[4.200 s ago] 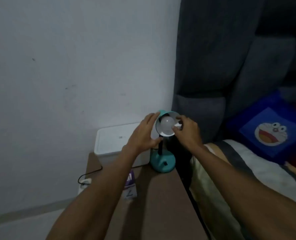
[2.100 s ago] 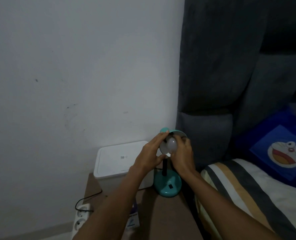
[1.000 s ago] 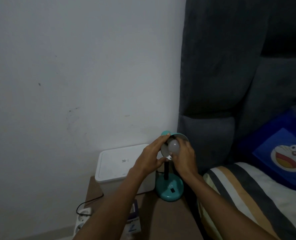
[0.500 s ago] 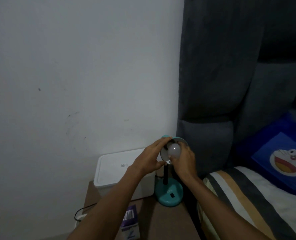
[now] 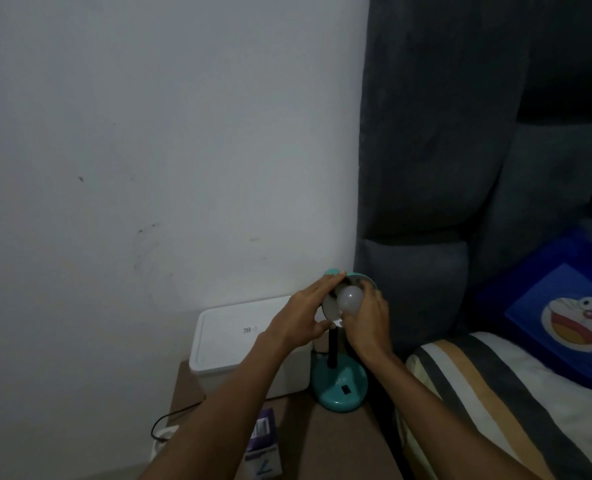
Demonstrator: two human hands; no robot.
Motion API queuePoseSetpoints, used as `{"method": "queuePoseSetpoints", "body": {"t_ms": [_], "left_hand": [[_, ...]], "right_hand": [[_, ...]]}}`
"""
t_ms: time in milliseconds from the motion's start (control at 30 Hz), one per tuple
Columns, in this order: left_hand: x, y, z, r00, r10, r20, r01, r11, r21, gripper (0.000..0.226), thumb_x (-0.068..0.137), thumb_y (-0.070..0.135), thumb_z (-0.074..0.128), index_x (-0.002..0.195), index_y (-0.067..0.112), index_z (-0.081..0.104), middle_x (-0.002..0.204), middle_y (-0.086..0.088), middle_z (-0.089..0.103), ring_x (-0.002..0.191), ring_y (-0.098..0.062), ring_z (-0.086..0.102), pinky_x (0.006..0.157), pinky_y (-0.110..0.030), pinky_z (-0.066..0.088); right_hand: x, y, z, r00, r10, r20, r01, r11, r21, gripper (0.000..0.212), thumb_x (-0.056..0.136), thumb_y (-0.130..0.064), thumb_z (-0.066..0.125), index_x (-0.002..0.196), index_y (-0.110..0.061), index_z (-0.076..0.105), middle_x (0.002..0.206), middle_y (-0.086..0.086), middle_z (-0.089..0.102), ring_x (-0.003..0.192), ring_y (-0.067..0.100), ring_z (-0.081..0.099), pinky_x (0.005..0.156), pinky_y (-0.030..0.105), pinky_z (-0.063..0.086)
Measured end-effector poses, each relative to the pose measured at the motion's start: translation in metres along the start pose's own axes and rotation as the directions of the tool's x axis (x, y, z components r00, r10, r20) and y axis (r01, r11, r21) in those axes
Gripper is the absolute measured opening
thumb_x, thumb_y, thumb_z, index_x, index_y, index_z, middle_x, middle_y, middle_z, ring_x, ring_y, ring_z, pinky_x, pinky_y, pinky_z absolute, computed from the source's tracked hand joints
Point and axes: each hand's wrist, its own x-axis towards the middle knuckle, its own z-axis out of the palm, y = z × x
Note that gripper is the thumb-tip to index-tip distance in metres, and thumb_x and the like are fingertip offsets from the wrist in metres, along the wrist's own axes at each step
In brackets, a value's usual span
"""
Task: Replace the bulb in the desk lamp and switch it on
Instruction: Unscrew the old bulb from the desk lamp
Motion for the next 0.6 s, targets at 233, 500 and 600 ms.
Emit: {"method": "queuePoseSetpoints", "body": {"t_ms": [233, 500, 600], "left_hand": [[0.0002, -0.0007, -0.0013, 1.000, 0.006, -0.004, -0.006, 1.000, -0.001, 0.102, 0.077, 0.005, 0.090, 0.162, 0.012, 0.034, 0.165, -0.007, 0.041, 0.152, -0.017, 0.039, 0.123, -0.035, 0.038], [-0.0012, 0.0019, -0.0017, 1.000, -0.015, -0.005, 0.015, 1.000, -0.020, 0.098, 0.080, 0.008, 0.089, 0.162, 0.015, 0.035, 0.165, -0.005, 0.040, 0.151, -0.015, 0.039, 0.119, -0.038, 0.043], [-0.0017, -0.0005, -0.0020, 1.000, -0.019, -0.008, 0.019, 1.000, -0.009, 0.099, 0.079, 0.007, 0.089, 0.162, 0.014, 0.035, 0.165, -0.005, 0.040, 0.151, -0.014, 0.038, 0.120, -0.041, 0.043]], "right_hand": [[0.0024, -0.0032, -0.0006, 0.999, 0.037, 0.010, -0.038, 0.996, 0.084, 0.046, 0.092, -0.011, 0.066, 0.135, -0.023, 0.054, 0.132, 0.011, 0.055, 0.114, 0.025, 0.057, 0.087, 0.027, 0.047], [-0.0012, -0.0028, 0.0006, 1.000, -0.027, 0.000, 0.027, 0.999, 0.038, 0.058, 0.083, -0.009, 0.075, 0.136, -0.018, 0.052, 0.136, 0.012, 0.052, 0.123, 0.029, 0.052, 0.103, 0.041, 0.047], [-0.0025, -0.0037, -0.0037, 1.000, -0.026, -0.006, 0.026, 0.999, 0.021, 0.059, 0.085, -0.013, 0.076, 0.139, -0.017, 0.052, 0.134, 0.012, 0.054, 0.120, 0.029, 0.055, 0.098, 0.033, 0.046]]}}
